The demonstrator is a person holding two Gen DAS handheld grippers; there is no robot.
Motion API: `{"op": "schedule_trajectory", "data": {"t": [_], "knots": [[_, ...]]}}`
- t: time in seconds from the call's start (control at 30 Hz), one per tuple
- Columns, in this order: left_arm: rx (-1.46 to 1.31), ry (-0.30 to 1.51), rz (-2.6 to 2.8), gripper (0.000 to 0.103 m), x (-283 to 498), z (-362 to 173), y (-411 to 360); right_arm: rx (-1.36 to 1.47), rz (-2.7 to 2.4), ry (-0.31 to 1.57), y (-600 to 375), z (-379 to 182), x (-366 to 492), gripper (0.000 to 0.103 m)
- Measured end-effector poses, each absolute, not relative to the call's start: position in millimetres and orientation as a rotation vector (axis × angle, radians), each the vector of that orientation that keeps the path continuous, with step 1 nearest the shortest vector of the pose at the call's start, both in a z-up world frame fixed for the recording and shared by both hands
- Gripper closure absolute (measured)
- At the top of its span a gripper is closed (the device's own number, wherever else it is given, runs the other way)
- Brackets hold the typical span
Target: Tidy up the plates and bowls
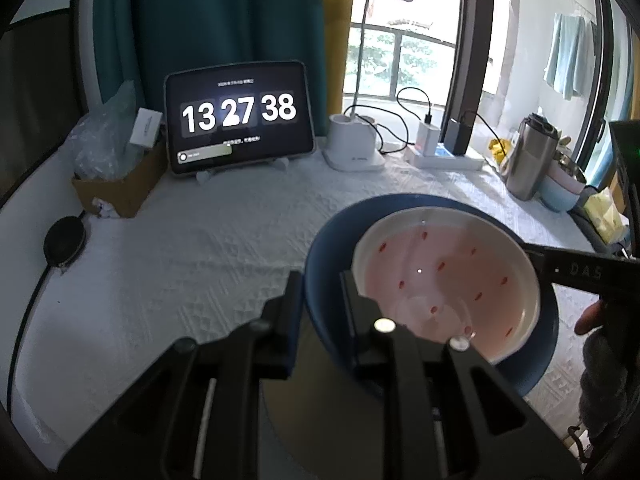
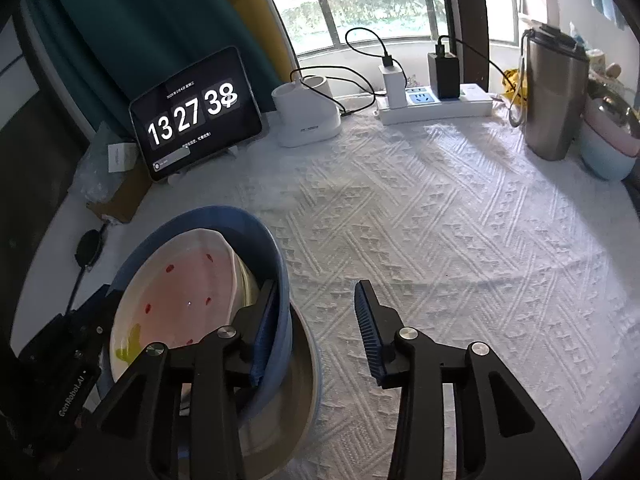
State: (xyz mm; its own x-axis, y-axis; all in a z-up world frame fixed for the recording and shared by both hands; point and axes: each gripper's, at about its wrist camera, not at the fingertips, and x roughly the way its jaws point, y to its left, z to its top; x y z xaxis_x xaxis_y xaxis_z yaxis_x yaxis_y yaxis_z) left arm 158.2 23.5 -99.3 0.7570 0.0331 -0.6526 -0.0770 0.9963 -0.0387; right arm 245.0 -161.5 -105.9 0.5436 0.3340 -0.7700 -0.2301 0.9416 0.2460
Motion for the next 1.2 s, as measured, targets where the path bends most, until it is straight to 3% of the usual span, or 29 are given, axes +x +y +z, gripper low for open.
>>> {"op": "schedule_trajectory", "data": {"t": [0.23,0.43,0.87,0.93,1.0,1.2], "knots": [[-0.061,0.704,0.074,0.080,151.8,-94.6,19.5,0.111,0.296,0.931,-166.3,-104.6,238.7,0.051],[-0.071,0.696,0.101,0.063,145.0,-91.3,22.9,0.097,0.277,0.913,-168.6,-100.6,228.9,0.051],[-0.063,0.656,0.035,0.059,117.7,-80.6,6.3,0.052,0.268,0.848,-174.7,-83.1,198.5,0.047],[-0.071,0.625,0.036,0.053,109.5,-76.2,5.2,0.029,0.265,0.829,-174.0,-79.8,190.9,0.047],[-0.077,0.593,0.034,0.036,101.8,-70.9,4.1,0.002,0.257,0.808,-173.7,-76.0,183.5,0.047],[-0.088,0.504,0.016,0.027,78.3,-54.2,1.6,-0.040,0.219,0.762,-182.0,-67.1,163.0,0.047]]}}
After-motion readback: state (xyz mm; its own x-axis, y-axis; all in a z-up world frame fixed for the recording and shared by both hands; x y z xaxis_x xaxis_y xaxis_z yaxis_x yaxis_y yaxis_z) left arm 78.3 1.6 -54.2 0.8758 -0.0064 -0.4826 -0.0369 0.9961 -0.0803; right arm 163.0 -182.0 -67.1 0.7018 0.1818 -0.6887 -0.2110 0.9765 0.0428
